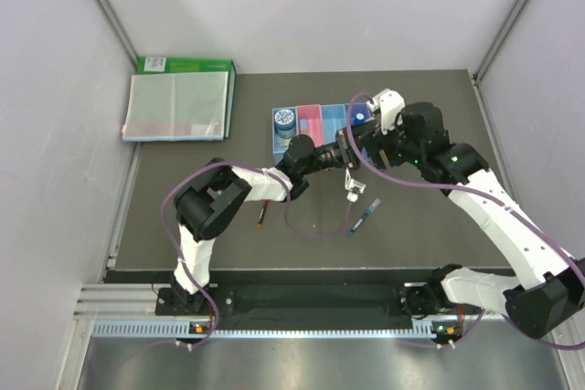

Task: Sort the stationery into containers
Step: Place the pen in the storage box.

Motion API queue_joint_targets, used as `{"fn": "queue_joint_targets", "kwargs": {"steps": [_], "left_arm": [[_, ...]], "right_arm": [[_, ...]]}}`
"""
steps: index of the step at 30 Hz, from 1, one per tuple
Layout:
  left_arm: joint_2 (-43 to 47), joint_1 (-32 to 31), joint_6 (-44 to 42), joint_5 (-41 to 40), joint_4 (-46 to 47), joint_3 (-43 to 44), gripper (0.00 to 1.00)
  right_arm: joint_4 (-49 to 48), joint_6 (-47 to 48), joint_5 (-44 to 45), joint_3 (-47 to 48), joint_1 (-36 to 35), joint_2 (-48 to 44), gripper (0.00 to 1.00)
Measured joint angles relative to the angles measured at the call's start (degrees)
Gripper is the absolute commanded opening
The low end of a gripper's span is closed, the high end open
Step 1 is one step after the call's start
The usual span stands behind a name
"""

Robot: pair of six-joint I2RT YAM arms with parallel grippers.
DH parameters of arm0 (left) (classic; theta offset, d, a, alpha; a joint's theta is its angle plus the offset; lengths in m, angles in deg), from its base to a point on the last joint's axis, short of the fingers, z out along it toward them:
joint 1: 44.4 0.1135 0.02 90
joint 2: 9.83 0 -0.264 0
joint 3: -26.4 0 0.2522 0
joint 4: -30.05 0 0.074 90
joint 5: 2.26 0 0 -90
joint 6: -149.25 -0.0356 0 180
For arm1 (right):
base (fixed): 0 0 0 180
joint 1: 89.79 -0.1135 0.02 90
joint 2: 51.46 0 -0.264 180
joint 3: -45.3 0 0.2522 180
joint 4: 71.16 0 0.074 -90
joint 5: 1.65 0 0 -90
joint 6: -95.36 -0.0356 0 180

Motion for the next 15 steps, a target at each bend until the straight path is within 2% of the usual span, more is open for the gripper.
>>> {"fn": "queue_joint_targets", "kwargs": {"steps": [9, 15], "left_arm": [[2.3, -0.1, 3.4, -7.1, 0.2, -8.7, 0.00], [6.8, 0.1, 7.8, -14.2, -1.7, -13.1, 0.00]], "right_arm": [[0.4, 0.2, 0.1, 0.0, 0.0, -2.2, 1.00], [0.7, 0.6, 0.4, 0.0, 0.0, -5.8, 1.00]]}}
